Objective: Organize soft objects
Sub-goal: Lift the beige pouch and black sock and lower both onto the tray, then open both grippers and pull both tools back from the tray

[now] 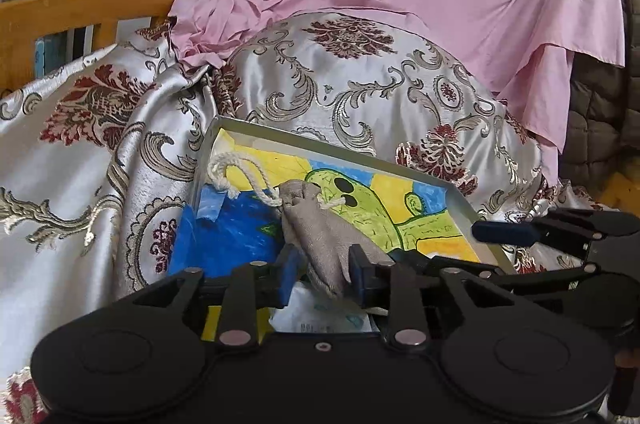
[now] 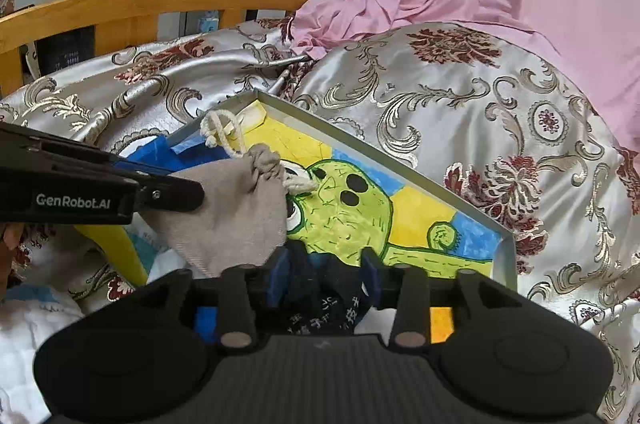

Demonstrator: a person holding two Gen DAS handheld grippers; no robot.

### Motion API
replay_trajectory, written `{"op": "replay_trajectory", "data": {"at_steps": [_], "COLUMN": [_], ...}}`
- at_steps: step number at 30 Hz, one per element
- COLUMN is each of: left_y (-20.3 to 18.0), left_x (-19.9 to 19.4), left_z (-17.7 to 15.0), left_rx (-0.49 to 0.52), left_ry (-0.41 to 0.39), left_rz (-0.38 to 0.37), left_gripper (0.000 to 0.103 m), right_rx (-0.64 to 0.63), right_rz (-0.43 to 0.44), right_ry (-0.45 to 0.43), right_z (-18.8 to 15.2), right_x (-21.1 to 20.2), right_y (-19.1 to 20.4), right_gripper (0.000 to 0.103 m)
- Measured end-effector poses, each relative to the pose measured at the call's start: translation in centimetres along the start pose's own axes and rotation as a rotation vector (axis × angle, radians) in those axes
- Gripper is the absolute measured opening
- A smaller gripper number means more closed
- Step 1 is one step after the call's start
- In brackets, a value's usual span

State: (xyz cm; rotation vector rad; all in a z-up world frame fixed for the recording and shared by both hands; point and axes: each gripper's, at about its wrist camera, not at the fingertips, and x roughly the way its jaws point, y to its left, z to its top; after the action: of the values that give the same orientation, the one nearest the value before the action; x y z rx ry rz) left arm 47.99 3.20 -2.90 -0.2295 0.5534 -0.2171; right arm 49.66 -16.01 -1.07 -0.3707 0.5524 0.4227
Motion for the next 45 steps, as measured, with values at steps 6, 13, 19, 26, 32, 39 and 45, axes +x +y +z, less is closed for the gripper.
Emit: {"op": "replay_trajectory", "data": {"at_steps": [6, 13, 19, 26, 32, 39, 45], "left_y": [-0.9, -2.6, -4.7, -7.3, -9.5, -10.9, -11.6], "left_x": [-3.0, -8.2, -14.1, -21.2, -26.6, -32.1, -35.6], "left_z": [-0.1, -0.3, -0.7, -2.0, -4.1, -7.1, -9.7], "left_rx": [0.026, 0.054, 0.094, 0.136, 0.175, 0.223, 0.27], "left_ry": [-0.043, -0.123, -0.195, -0.277, -0.336, -0.365, -0.36], "left_rz": [0.012, 0.017, 0.027, 0.014, -0.001, 0.006, 0.018], "left_gripper": [0.052, 0.077, 0.094, 0.102, 0.102, 0.102, 0.102], "right_rx": [0.03, 0.102, 0.15, 0.166, 0.156, 0.1, 0.11], "right_rz": [-0.02, -0.049, -0.078, -0.108, -0.131, -0.184, -0.205], "right_ry": [-0.037, -0.128, -0.206, -0.3, -0.36, -0.416, -0.436], "right_z": [0.0, 0.0, -0.2, -1.1, -2.4, -5.5, -8.6], "right_x": [-2.3, -7.2, -12.8, -20.7, -27.0, -33.0, -36.7], "right_y": [-0.4, -0.8, -0.4, 0.9, 3.1, 6.6, 9.7], "right_gripper": [0.074, 0.089, 0.098, 0.103, 0.103, 0.103, 0.103]}}
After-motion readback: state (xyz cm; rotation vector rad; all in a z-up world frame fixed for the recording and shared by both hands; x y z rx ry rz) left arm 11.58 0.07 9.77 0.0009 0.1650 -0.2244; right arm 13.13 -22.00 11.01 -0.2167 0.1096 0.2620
